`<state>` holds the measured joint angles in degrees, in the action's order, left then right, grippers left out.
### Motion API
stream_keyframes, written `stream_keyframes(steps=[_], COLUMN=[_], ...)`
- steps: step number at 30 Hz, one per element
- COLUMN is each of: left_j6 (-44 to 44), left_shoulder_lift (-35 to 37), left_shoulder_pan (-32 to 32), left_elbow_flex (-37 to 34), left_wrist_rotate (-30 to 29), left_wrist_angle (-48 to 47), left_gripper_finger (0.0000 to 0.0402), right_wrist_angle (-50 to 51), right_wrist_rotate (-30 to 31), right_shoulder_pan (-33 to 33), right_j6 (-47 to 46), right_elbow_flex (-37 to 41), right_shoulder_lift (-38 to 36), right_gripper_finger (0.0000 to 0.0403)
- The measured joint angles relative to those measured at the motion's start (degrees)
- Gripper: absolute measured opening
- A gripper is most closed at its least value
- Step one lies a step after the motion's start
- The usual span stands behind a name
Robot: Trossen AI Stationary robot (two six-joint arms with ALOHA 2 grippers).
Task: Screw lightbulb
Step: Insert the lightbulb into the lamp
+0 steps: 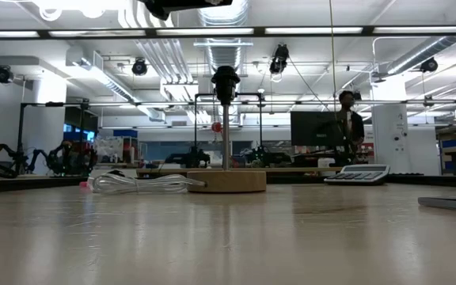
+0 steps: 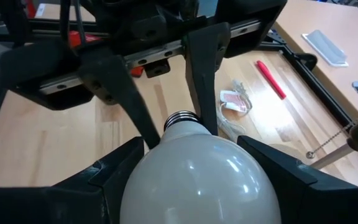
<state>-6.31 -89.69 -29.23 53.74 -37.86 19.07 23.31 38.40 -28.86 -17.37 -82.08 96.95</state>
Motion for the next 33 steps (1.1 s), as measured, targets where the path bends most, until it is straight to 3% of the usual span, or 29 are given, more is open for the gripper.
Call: stream_keyframes(steps=[3,17,27,33], left_j6=[-1.79,-1.62,-6.51,-8.17], left_shoulder_lift=[0.0,0.04,0.1,0.21], left_shoulder_pan=[0.0,0.19,0.66,0.7], left_elbow_flex=[-0.04,-2.09,-9.73,-10.8], left_wrist_rotate=[0.32,-3.14,-2.53,-2.17], left_wrist_angle=[0.18,3.08,22.05,26.2], left_gripper_finger=[0.0104,0.0102,0.0102,0.0102], right_wrist_angle=[-0.07,0.5,-0.4,-0.21], right_wrist_rotate=[-0.76,-0.5,-1.0,-0.96], right_shoulder_pan=[-0.03,0.03,0.04,0.05], right_j6=[0.25,0.35,0.17,0.66], right_elbow_flex=[0.0,0.09,0.08,0.07], right_shoulder_lift=[-0.07,-0.58,-3.29,-5.25], right_gripper_finger=[0.0246,0.0291,0.0275,0.0285])
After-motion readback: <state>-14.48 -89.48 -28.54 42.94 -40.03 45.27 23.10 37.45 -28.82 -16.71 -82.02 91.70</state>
